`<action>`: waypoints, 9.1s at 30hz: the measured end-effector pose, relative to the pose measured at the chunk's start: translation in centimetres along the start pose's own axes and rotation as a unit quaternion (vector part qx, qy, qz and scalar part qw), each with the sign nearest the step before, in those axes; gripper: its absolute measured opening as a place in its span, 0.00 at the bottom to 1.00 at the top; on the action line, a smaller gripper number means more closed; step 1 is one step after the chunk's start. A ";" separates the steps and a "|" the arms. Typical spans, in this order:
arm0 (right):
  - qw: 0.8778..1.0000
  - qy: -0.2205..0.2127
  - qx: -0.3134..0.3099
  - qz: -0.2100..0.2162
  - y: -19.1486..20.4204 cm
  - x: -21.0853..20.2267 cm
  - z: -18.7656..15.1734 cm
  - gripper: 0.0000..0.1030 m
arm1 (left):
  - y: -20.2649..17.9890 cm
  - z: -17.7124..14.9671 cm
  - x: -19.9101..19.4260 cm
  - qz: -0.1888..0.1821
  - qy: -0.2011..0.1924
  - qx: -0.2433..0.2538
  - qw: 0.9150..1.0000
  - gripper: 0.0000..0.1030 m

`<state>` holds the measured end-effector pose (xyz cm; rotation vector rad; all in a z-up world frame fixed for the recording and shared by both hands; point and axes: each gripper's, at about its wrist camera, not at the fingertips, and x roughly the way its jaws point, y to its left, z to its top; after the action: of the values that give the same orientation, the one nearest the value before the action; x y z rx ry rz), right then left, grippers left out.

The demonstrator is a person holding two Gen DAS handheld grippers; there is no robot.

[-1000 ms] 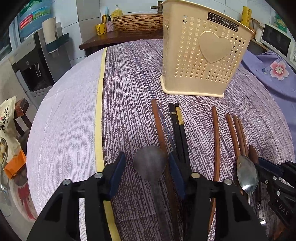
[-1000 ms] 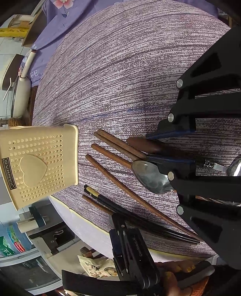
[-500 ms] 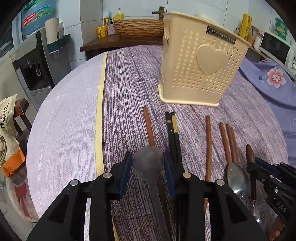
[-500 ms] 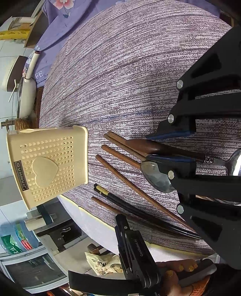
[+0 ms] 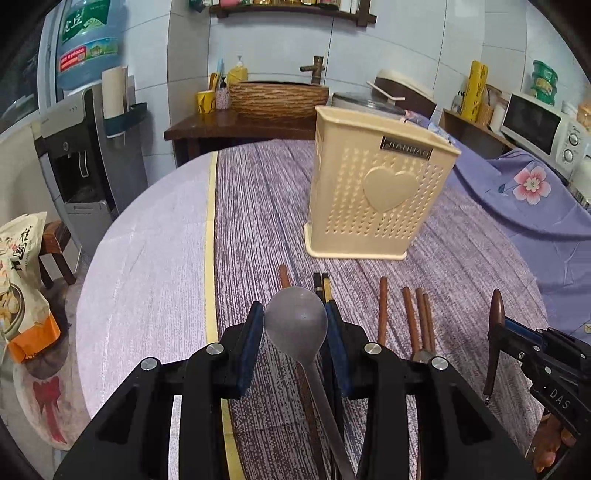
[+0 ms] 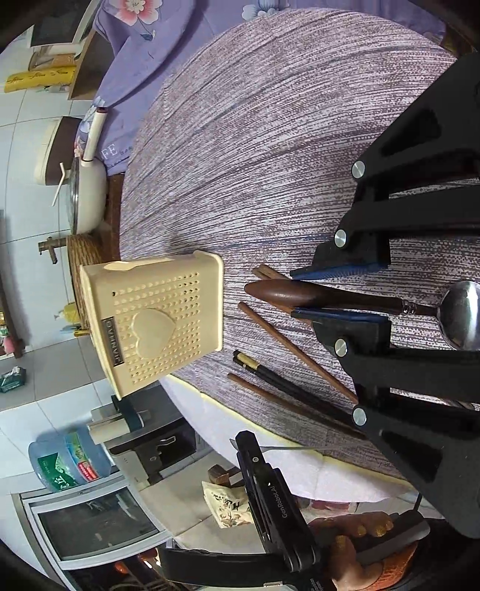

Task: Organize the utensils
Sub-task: 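Carry both held spoons up and over the cream utensil holder, then lower both spoons into the holder and open both tools, then grasp a brown chopstick with the left tool while the right tool grasps a silver spoon, then carry the chopstick and spoon to the holder, drop them in, open both tools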

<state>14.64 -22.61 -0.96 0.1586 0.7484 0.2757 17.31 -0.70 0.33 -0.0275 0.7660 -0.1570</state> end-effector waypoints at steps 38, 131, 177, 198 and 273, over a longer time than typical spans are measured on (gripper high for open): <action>0.995 -0.077 -0.039 0.041 1.8 -6.5 2.3 0.15 | 0.0 2.3 -5.7 -0.019 -0.072 0.001 0.997 0.05; 0.990 0.008 -0.136 0.018 4.4 2.7 0.9 0.56 | 1.8 -0.3 0.1 0.105 -0.044 0.001 0.993 0.84; 0.984 0.091 -0.154 0.001 5.8 5.2 -2.8 0.37 | 0.7 0.2 8.2 0.021 0.084 0.001 0.996 0.33; 0.995 0.034 -0.094 0.031 3.3 0.9 -0.8 0.37 | 0.6 1.5 8.8 0.037 0.061 -0.018 0.997 0.07; 0.976 -0.192 -0.084 -0.062 2.7 3.8 18.3 0.37 | -4.6 17.4 -2.2 -0.005 -0.161 -0.023 0.987 0.07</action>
<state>29.45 -19.71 10.47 0.0035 0.3474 0.1802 27.22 -5.45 14.79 -0.0973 0.4471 -0.1402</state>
